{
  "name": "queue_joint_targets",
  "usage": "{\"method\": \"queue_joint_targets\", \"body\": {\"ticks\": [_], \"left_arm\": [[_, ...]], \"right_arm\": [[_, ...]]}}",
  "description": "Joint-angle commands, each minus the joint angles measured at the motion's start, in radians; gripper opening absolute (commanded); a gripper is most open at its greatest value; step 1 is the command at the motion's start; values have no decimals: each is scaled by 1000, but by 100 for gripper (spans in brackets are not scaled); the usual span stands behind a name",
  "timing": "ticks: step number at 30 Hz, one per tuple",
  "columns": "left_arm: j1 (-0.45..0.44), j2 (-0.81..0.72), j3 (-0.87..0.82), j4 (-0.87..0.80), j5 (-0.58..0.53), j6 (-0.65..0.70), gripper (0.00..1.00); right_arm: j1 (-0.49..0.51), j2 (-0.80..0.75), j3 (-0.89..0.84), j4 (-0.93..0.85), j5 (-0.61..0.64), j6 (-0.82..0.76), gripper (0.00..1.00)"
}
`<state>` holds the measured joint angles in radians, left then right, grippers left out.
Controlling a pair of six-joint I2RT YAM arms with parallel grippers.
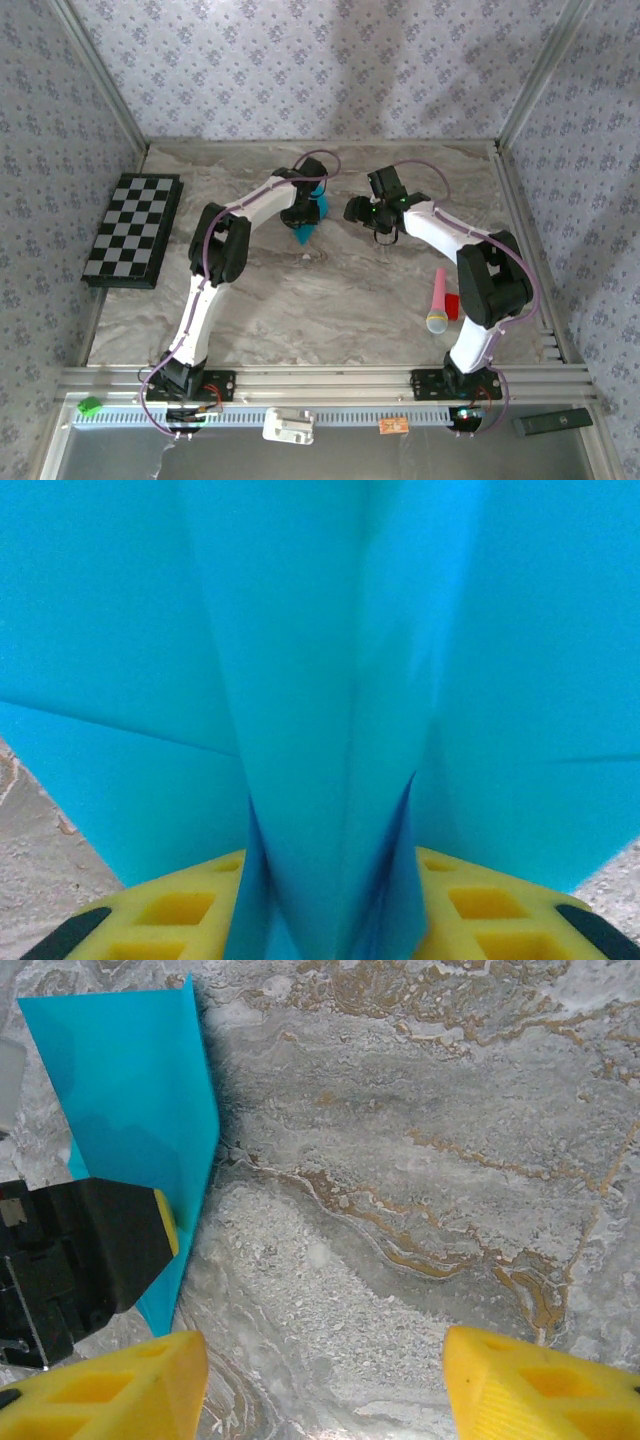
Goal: Fold a paper plane with a square sheet of paper (pick it up from the middle)
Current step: Move the paper plane to the top-center of the table.
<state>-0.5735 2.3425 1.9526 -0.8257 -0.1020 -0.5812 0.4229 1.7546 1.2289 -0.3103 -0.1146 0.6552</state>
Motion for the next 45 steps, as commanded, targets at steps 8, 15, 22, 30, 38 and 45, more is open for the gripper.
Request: {"method": "queue_joint_targets", "body": {"ticks": [8,15,22,30,38,45], "left_arm": [[-8,27,51,-59,-3,-11,40],[-10,52,42,-68,-10,-30,41],[-10,86,37,-74,-4,-48,44],[-7,72,31,-51,21,-47,51],[-3,-13,76,-45,44,-3,51],[9,-125,68,-70,15,-67,60]], "right_arm": [[-4,-47,-28,10,41,-17,77],[-5,-54,-28,10,46,-17,78],[-4,-54,-28,9,48,-18,79],[-4,-58,-28,6,49,-17,79],[-4,-63,-28,2,53,-19,79],[-5,-68,-28,-4,62,-18,79]]}}
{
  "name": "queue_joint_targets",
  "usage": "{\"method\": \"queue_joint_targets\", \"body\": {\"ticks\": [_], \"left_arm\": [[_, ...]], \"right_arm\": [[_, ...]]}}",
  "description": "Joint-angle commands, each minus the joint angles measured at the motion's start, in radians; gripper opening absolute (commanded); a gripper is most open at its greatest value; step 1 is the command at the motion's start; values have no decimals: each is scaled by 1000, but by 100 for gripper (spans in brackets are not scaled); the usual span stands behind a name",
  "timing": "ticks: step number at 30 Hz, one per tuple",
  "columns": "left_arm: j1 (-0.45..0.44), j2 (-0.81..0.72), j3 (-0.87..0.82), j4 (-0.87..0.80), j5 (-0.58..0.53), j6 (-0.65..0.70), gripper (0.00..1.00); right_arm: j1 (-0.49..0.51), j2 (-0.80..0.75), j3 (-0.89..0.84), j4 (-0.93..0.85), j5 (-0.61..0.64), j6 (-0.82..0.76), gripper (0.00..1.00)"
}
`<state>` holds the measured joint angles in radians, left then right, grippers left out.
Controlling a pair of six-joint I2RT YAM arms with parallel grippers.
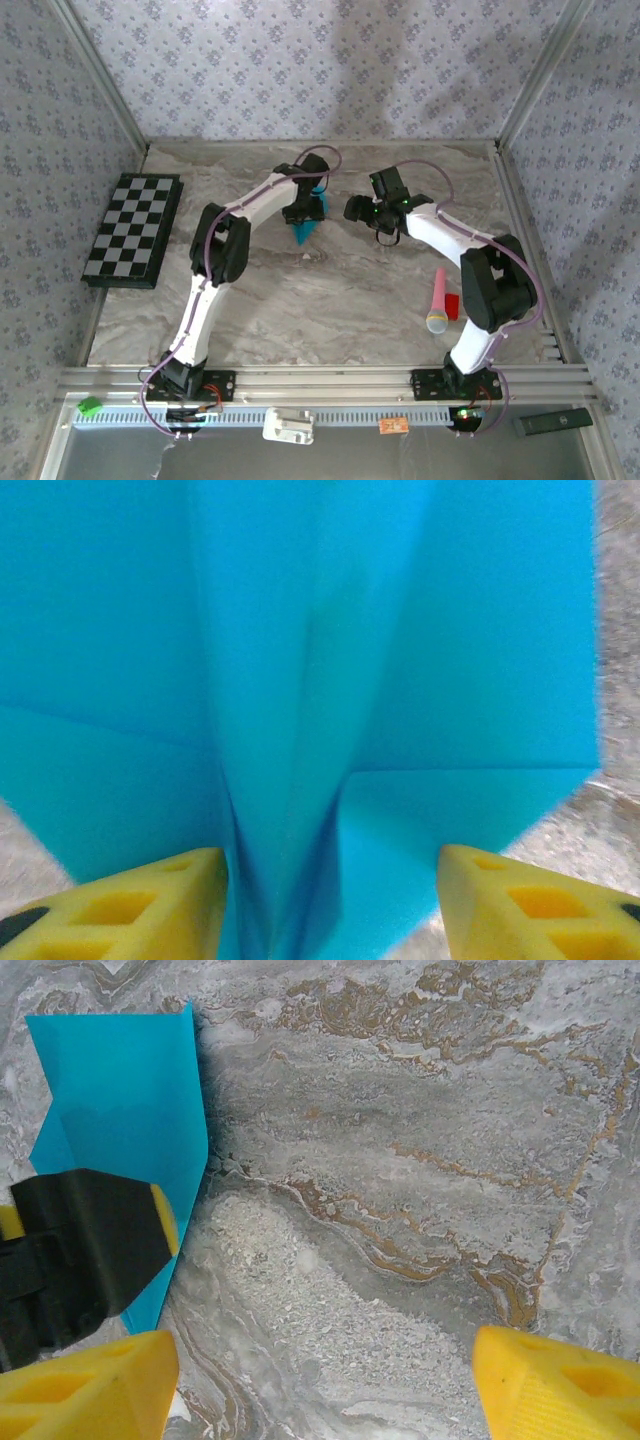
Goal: Fold a paper plane with a square sheet of paper (pick it up from the middle)
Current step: Move the paper plane to the top-center of the table.
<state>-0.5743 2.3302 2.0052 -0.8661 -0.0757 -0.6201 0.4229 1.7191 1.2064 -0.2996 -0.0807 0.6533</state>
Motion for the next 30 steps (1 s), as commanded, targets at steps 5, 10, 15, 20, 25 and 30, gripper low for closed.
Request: {"method": "queue_joint_targets", "body": {"ticks": [5,10,15,20,25,30], "left_arm": [[19,-209,-31,-8,-13,-45,66],[43,-387,-145,47,-73,-31,73],[101,-646,-402,179,-203,17,89],[203,-895,-715,361,-333,78,100],[381,-1105,-1015,509,-355,106,100],[507,-1259,-1289,742,-388,216,100]], "right_arm": [[-15,-53,13,-34,41,-16,79],[-37,-93,96,-89,87,-117,80],[-48,-160,154,-110,204,-238,92],[-61,-241,109,-66,349,-334,100],[-91,-307,-4,23,517,-365,100],[-140,-346,-211,172,647,-389,100]]}}
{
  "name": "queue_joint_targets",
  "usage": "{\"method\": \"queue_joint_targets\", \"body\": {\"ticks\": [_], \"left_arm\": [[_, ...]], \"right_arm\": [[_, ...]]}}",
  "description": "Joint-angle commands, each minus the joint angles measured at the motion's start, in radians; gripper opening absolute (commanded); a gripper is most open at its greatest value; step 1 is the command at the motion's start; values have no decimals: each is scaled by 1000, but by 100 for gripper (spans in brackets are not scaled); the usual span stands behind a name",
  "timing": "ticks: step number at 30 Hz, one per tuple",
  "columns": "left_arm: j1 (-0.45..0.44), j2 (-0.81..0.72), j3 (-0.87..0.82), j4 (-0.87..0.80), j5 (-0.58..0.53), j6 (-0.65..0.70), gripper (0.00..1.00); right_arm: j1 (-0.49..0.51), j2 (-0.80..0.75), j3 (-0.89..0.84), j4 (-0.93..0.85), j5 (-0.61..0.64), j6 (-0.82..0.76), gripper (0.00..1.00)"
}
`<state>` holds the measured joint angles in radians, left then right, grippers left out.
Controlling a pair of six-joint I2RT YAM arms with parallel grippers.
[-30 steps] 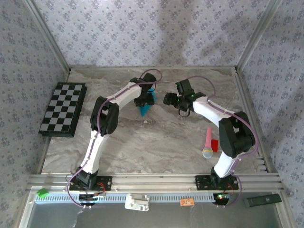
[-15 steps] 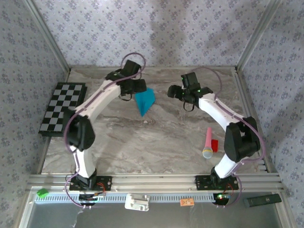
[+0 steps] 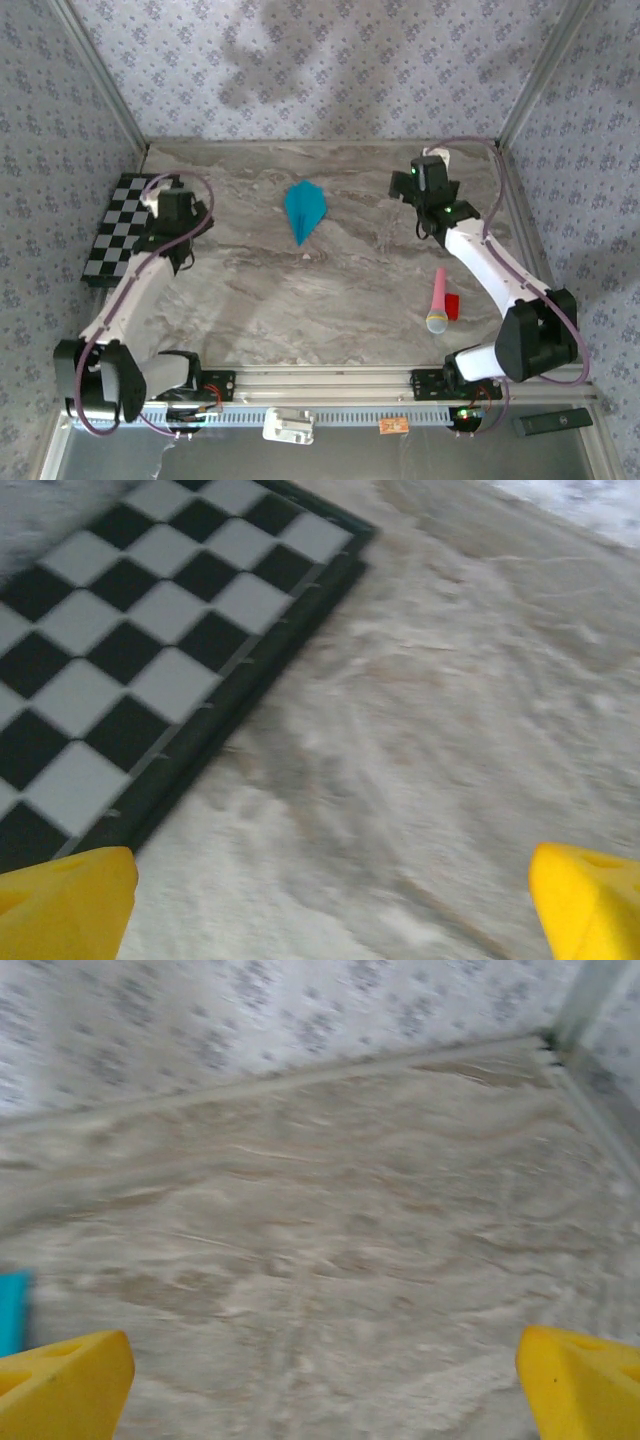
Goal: Fold a paper plane with a square sheet of paper (pick it up from the middle)
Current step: Move the paper plane to the top-center of the table, then reset both arms
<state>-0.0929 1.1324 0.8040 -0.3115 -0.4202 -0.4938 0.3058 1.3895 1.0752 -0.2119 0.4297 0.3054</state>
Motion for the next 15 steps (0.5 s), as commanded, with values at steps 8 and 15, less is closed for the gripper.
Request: {"method": "queue_joint_targets", "body": {"ticks": [8,15], "left_arm": [[100,-39,-262,457,-11,222,100],[109,77,-364,747,114,336,100]], "right_arm": [[-109,-1,-333,350,150,-131,100],[-135,-6,-465,611,65,-252,100]]}}
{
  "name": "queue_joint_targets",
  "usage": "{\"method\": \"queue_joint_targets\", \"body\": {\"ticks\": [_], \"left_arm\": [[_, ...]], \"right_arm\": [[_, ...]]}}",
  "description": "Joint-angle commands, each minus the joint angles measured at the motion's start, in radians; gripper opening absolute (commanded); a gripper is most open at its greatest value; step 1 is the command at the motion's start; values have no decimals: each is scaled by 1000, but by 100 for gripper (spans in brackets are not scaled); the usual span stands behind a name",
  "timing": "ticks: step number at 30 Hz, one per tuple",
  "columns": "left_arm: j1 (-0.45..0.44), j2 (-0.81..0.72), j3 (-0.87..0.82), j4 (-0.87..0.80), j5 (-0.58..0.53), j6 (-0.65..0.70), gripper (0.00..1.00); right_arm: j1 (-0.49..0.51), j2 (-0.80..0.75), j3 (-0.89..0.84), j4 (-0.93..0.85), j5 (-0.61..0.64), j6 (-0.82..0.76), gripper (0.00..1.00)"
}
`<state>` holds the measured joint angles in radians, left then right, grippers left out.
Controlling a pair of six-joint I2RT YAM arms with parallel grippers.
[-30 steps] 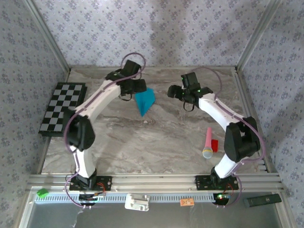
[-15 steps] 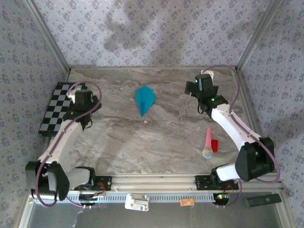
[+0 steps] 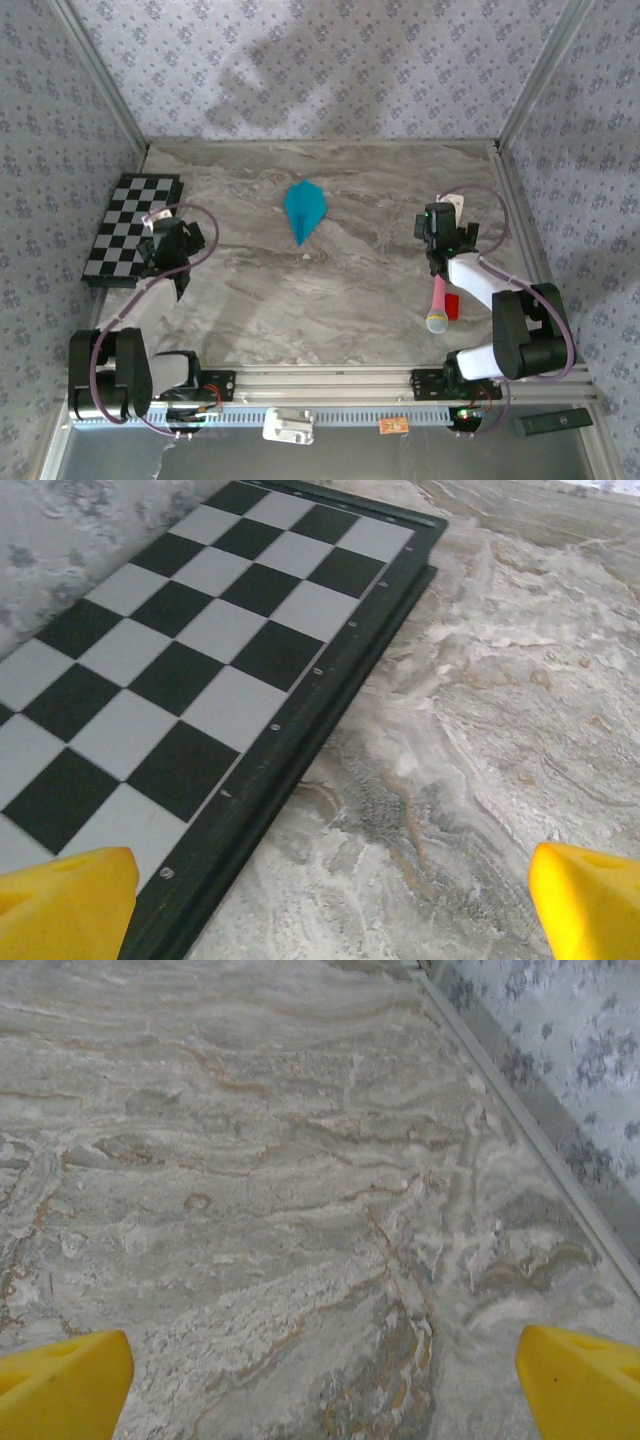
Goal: Fold a paper plane with a square sheet of paper (pick it up from the middle)
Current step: Reset both arms
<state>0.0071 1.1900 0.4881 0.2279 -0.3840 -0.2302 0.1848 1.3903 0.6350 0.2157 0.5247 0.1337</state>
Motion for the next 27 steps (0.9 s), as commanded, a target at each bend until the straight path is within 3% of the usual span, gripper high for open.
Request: {"method": "queue_joint_targets", "body": {"ticks": [1,7,13,19,27], "left_arm": [[11,31,-68,267,113,78,100],[11,96,-91,385,261,137,100],[10,147,-102,447,309,167,100],[11,209,-115,541,330,193,100],[11,285,-115,608,348,200,100]], "right_arm": [[-20,-8,-37,213,-48,-97,100],[-55,-28,-44,195,-109,-97,100],[-71,-19,-74,174,-94,-90,100],[-87,10,-171,361,-169,-130,100],[-174,76,-254,583,-363,-162,100]]}}
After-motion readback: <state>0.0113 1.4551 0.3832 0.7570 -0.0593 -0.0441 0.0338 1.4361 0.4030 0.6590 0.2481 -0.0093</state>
